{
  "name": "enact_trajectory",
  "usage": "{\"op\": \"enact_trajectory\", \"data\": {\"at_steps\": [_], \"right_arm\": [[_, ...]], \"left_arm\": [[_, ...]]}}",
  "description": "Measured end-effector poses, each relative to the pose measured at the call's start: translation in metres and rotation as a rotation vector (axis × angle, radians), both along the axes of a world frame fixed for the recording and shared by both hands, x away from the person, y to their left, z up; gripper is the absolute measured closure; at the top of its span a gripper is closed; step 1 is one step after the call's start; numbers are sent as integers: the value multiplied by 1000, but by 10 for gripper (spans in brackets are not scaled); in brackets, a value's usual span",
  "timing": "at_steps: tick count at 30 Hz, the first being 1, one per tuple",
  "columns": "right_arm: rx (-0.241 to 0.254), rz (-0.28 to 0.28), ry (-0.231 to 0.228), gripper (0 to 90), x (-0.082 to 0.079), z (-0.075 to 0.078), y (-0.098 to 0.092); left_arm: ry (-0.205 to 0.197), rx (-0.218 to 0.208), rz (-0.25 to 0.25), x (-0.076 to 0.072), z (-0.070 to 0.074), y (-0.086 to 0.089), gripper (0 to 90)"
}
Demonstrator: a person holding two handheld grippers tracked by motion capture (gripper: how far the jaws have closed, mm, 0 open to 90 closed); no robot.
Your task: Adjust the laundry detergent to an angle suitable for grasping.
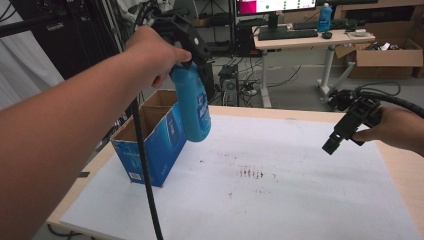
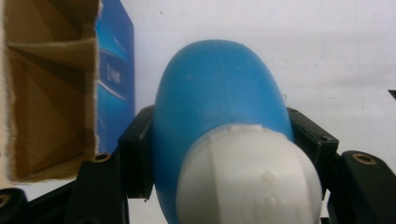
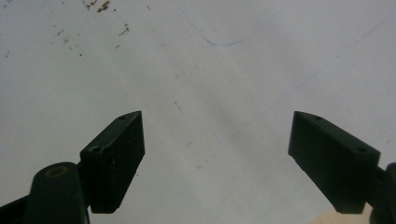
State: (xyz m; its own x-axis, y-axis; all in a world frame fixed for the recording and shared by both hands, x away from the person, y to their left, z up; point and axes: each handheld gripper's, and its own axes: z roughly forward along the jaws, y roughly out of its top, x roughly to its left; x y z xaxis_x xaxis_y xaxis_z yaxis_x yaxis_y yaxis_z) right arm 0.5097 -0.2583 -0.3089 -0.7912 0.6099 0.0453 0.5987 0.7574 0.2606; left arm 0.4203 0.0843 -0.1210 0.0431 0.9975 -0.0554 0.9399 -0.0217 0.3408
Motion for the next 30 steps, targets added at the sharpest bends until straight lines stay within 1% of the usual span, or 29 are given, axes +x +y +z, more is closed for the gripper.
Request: {"op": "enact_trajectory", "data": {"at_steps": [1,2,4,7,8,9,11,15,16,17,22,25,27,30], "right_arm": [[0,-7,5,187,0,0,0],[-1,-4,2,187,0,0,0],[-5,-3,1,186,1,0,-1],[-11,-11,1,186,2,2,0],[-10,-9,2,186,2,3,0],[-8,-10,1,186,3,3,0],[-13,-8,-1,186,3,4,0],[-17,-17,4,186,4,4,1],[-21,-18,6,186,4,4,1],[-25,-24,11,186,5,3,1],[-34,-33,13,187,7,3,1],[-39,-32,9,186,8,3,2],[-30,-41,14,188,9,4,2],[-34,-39,16,188,10,3,3]], "left_arm": [[-5,-6,0,0,4,3,378],[-15,-11,3,-1,9,7,378],[-22,-15,1,-1,16,13,378],[-42,-6,3,-1,25,22,378],[-43,-1,-7,-2,28,27,378],[-54,-1,-10,-2,31,31,378],[-62,-4,-14,-3,34,38,378],[-80,-4,-30,-4,39,54,378],[-80,-4,-30,-4,39,54,378],[-86,1,-38,-4,41,64,378],[-104,11,-52,-5,45,83,379],[-104,23,-53,-5,49,92,379],[-105,28,-50,-5,51,99,379],[-102,38,-51,-4,52,107,379]]}}
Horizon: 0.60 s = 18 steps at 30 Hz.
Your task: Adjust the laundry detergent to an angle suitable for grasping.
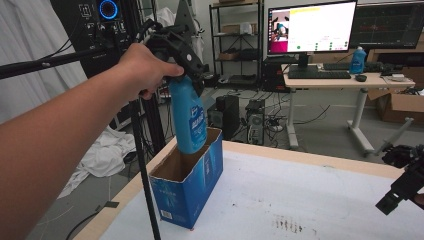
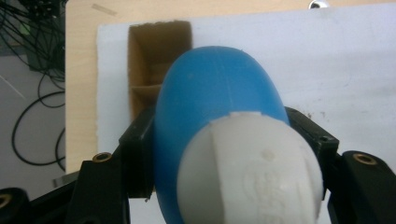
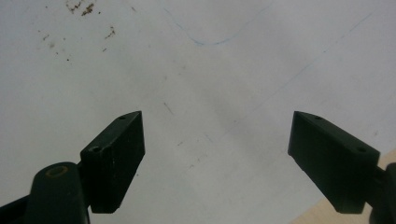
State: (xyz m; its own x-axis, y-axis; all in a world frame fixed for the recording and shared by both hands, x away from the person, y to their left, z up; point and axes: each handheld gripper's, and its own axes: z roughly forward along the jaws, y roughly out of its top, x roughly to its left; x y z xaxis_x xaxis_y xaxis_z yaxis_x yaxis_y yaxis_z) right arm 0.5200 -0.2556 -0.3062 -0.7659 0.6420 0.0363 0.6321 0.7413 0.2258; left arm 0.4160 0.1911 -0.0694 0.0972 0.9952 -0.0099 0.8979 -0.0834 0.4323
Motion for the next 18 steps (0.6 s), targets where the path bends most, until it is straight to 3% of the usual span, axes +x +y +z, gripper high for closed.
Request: {"op": "enact_trajectory", "data": {"at_steps": [7,18], "right_arm": [[-4,-8,5,188,2,-2,-1],[-21,-9,18,186,4,-6,1]], "left_arm": [[4,8,11,1,-5,16,379],[2,10,17,6,-30,29,379]]}}
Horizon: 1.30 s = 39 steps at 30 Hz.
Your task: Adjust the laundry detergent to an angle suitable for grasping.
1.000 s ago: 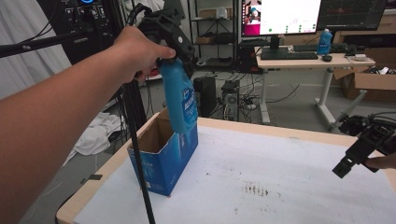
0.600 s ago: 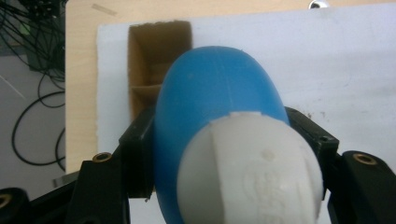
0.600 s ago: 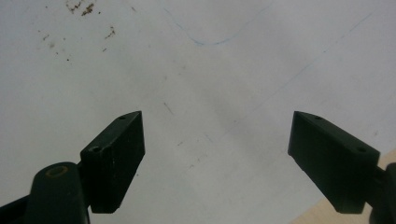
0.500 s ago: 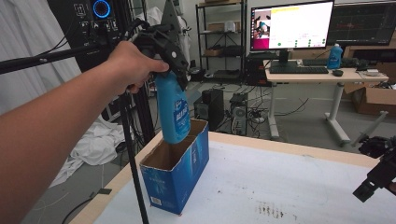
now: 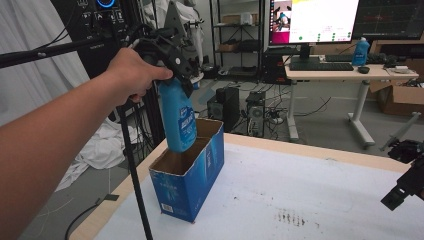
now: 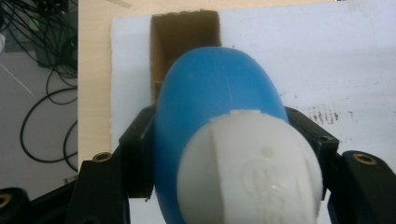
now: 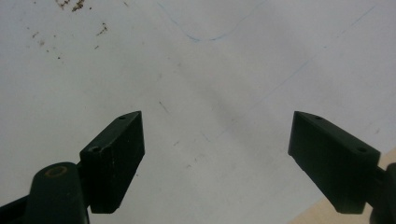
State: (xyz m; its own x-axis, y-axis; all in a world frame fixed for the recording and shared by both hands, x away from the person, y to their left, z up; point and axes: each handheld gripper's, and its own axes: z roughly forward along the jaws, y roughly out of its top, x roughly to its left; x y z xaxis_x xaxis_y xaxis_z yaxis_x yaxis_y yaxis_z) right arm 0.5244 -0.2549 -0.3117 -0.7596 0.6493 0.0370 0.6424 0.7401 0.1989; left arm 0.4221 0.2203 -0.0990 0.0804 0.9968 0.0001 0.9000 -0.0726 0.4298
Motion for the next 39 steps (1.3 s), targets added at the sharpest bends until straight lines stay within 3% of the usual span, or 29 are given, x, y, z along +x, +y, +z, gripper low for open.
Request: {"op": "enact_trajectory", "data": {"at_steps": [11,14,18,39], "right_arm": [[-10,-7,4,186,0,-1,1],[-10,-8,1,186,0,-1,0],[-12,-11,0,186,0,0,-2],[-29,-30,4,186,0,-1,-8]], "left_arm": [[13,16,6,5,-38,9,379],[20,21,5,7,-59,13,379],[14,24,4,8,-71,15,379],[42,3,-12,22,-148,18,379]]}}
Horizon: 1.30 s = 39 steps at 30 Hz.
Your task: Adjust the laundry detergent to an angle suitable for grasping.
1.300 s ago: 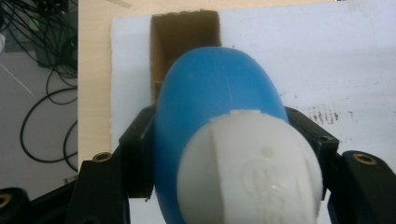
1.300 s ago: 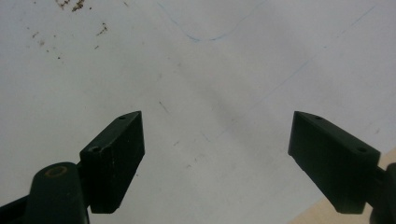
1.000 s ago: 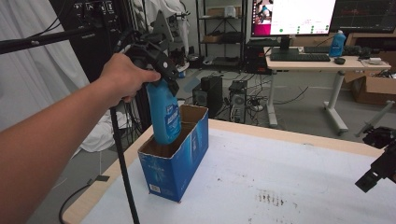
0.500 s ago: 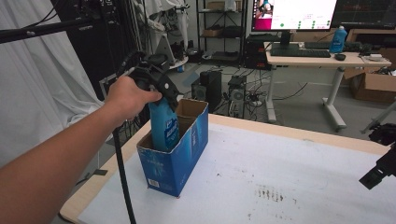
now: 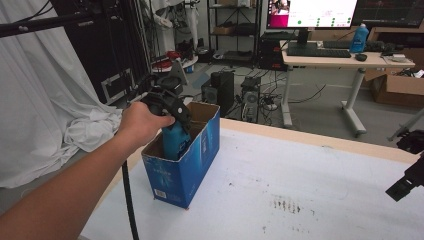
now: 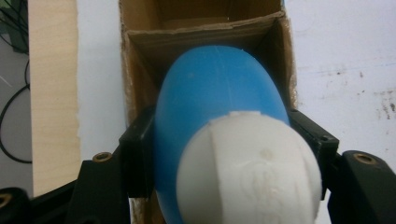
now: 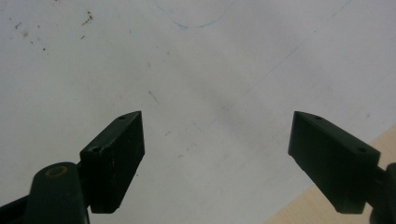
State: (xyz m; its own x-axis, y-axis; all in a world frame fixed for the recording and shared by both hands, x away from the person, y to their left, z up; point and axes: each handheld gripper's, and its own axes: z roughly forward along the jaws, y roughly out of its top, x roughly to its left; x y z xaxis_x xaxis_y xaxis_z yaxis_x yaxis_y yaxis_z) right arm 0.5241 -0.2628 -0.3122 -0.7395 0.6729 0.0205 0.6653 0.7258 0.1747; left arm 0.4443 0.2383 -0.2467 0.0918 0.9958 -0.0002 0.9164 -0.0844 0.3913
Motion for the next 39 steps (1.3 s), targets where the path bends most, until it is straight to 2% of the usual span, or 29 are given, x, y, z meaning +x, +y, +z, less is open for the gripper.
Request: {"op": "enact_trajectory", "data": {"at_steps": [11,18,32,37,39], "right_arm": [[-11,2,5,186,1,-2,0],[-14,2,13,185,2,-4,1],[-18,9,12,186,2,-4,3],[-16,9,11,186,1,-3,3],[-15,7,11,186,0,-3,2]], "left_arm": [[27,13,-8,2,-25,2,379],[52,18,-19,3,-37,1,379],[50,-22,12,5,-38,9,375],[52,-29,9,5,-37,11,371],[49,-45,11,5,-37,13,368]]}}
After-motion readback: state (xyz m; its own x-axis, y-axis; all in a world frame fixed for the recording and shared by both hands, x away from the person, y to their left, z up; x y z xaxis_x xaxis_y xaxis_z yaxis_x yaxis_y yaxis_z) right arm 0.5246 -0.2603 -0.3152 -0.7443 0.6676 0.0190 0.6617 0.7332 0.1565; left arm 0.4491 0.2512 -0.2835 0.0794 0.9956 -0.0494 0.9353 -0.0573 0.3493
